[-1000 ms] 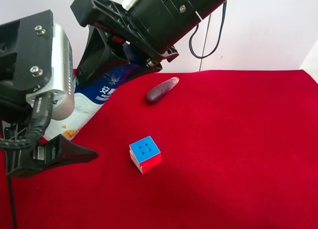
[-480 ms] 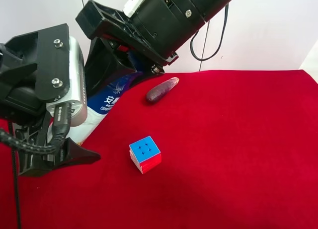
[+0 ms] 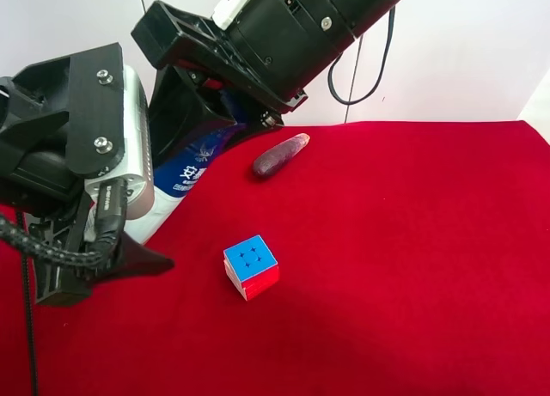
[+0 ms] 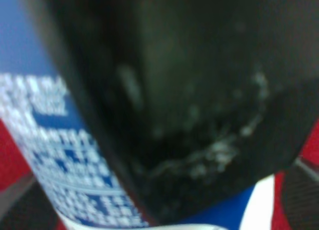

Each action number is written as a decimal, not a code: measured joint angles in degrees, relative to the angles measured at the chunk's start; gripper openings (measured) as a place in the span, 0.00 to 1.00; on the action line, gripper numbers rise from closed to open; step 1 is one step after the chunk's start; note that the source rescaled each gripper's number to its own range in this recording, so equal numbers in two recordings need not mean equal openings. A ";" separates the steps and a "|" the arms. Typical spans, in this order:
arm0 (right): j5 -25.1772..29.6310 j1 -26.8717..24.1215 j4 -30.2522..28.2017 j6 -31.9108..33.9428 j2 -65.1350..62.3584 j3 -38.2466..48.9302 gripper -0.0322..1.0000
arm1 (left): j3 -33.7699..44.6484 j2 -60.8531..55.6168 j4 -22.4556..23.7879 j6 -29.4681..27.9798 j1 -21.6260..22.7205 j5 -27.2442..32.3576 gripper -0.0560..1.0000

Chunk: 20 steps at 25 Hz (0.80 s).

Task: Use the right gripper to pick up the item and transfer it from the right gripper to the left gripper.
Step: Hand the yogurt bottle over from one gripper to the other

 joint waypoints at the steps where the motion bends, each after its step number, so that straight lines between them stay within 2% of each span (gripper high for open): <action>1: 0.00 0.00 0.00 -0.06 0.00 0.00 0.03 | 0.00 0.00 0.00 -0.09 0.00 0.05 0.25; 2: -0.22 0.00 -0.06 -0.37 0.00 0.00 0.03 | 0.00 0.00 -0.23 -0.75 0.00 0.13 0.06; 3: -0.27 0.00 -0.18 -0.43 0.00 0.00 0.03 | 0.00 0.00 -0.08 -1.12 0.00 0.06 0.05; 6: -0.27 0.00 -0.17 -0.49 0.00 0.00 0.03 | 0.00 0.00 0.26 -1.47 0.00 0.11 0.15; 18: -0.31 0.06 -0.63 -0.72 0.00 0.00 0.04 | 0.00 0.00 0.44 -1.52 0.00 -0.06 0.15; 19: -0.31 0.12 -0.87 -0.81 0.00 0.00 0.11 | 0.00 0.00 0.72 -1.20 0.00 -0.05 0.14; 20: -0.38 0.12 -1.88 -0.87 0.00 0.00 0.31 | 0.00 0.00 1.11 -0.67 0.00 0.44 0.11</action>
